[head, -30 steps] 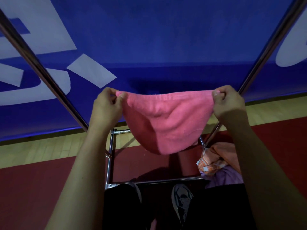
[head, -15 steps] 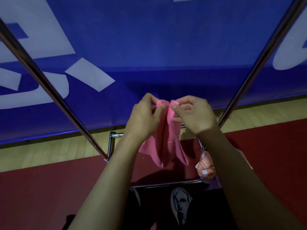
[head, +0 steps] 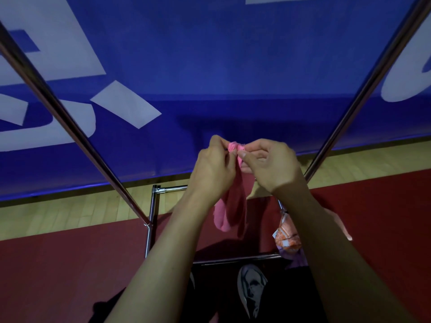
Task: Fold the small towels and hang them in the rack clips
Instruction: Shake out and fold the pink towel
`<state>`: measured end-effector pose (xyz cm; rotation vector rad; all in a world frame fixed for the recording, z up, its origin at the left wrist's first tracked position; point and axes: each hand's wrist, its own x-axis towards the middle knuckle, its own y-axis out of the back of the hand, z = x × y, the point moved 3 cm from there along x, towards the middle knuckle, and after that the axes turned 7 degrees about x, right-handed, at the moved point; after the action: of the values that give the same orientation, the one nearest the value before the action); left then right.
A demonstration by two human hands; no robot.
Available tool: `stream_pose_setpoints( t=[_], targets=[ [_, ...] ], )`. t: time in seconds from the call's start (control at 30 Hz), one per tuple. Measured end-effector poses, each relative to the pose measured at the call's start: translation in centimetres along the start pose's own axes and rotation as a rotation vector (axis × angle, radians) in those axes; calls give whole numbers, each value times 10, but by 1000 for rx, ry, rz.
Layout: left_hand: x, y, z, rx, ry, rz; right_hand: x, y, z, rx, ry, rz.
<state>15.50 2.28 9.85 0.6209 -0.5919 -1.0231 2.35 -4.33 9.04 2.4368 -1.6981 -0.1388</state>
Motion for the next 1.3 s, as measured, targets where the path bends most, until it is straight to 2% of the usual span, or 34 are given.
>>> stream_pose_setpoints(
  t=[0.17, 0.27, 0.37, 0.5, 0.57, 0.67, 0.8, 0.87, 0.97, 1.1, 1.3],
  targets=[
    [-4, -2, 2, -33, -46, -62, -2, 2, -5, 34, 0, 24],
    [-6, 0, 5, -72, -62, -135, -2, 4, -7, -39, 28, 51],
    [-7, 1, 6, -50, -76, -120, -5, 5, -13, -38, 44, 41],
    [-1, 10, -2, -42, -70, 52, -7, -7, -15, 247, 5, -175],
    [1, 19, -6, -37, -72, 70, -8, -11, -13, 309, -20, -282],
    [1, 26, -12, -40, -85, 3, -7, -7, -10, 200, 7, -356],
    [2, 33, -18, -66, -79, -22, 5, 6, 1, -32, 94, -178],
    [2, 38, -21, -107, -79, -41, 10, 10, 10, -228, 90, -133],
    [3, 48, -26, -181, -50, -52, 14, 10, 23, -421, 56, -225],
    [5, 64, -33, -226, -17, -25, 9, 3, 25, -397, 105, -329],
    [6, 76, -41, -218, 4, 31, -3, -17, 18, -526, 154, -475]
  ],
)
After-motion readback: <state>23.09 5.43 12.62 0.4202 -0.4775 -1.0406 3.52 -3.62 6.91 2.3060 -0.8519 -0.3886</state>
